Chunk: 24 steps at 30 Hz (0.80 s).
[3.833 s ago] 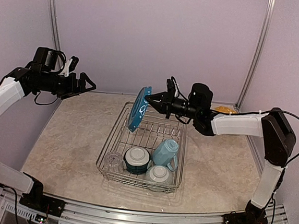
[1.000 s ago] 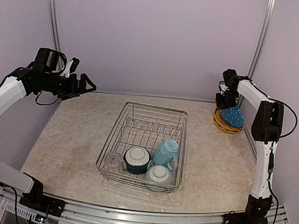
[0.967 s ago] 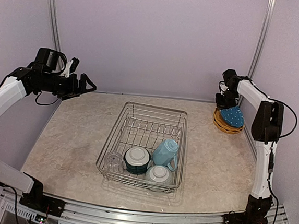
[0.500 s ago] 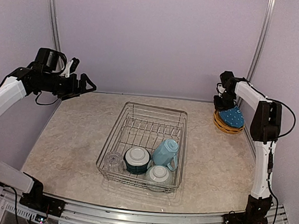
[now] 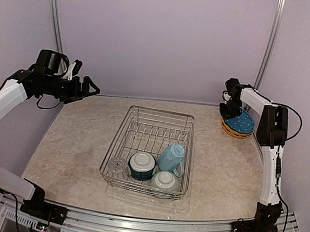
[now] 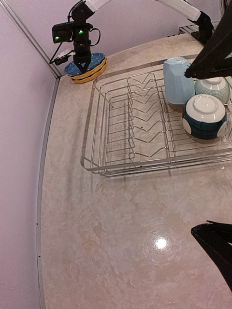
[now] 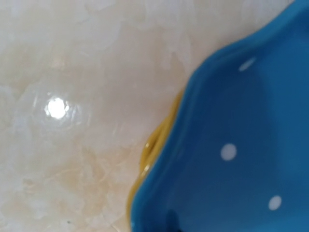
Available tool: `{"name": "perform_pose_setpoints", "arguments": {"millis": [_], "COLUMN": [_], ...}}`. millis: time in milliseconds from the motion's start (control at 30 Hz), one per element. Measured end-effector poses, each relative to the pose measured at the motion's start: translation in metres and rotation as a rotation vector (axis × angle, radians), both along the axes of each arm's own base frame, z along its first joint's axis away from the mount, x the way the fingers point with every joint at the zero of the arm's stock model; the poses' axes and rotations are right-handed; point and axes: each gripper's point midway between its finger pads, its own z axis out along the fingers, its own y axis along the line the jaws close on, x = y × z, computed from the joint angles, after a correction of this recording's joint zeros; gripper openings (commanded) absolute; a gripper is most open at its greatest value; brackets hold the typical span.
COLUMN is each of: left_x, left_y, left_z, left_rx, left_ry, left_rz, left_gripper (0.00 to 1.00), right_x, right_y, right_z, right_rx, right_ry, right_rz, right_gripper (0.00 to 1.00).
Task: Unload the mixed dishes from the dish rack
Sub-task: Place the plate with another plate.
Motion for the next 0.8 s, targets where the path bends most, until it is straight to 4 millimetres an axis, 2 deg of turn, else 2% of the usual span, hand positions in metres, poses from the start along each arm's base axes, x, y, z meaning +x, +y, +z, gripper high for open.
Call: {"name": "perform_pose_setpoints", "arguments": {"millis": [100, 267, 400, 533, 667, 800], "left_x": [0.000, 0.000, 0.000, 0.000, 0.000, -0.001], "left_y": [0.000, 0.000, 0.000, 0.000, 0.000, -0.001], "left_z": [0.000, 0.000, 0.000, 0.000, 0.000, 0.000], "left_rx": [0.000, 0.000, 0.000, 0.000, -0.001, -0.006], "left_ry": [0.000, 0.000, 0.000, 0.000, 0.001, 0.002], "left_rz": [0.000, 0.000, 0.000, 0.000, -0.001, -0.007], "left_gripper": [0.99, 0.99, 0.99, 0.99, 0.99, 0.99], "right_x": [0.000, -0.002, -0.010, -0.038, -0.070, -0.100], "right_y": [-0.001, 0.002, 0.014, 0.045, 0.078, 0.122], "right_z": [0.000, 0.007, 0.035, 0.083, 0.122, 0.133], "right_rx": [-0.006, -0.022, -0.041, -0.040, -0.013, 0.016], "right_ry": [-0.001, -0.007, -0.051, -0.135, -0.219, -0.262], "right_rz": [-0.004, 0.000, 0.016, 0.076, 0.149, 0.246], "right_gripper": [0.35, 0.48, 0.54, 0.58, 0.61, 0.65]}}
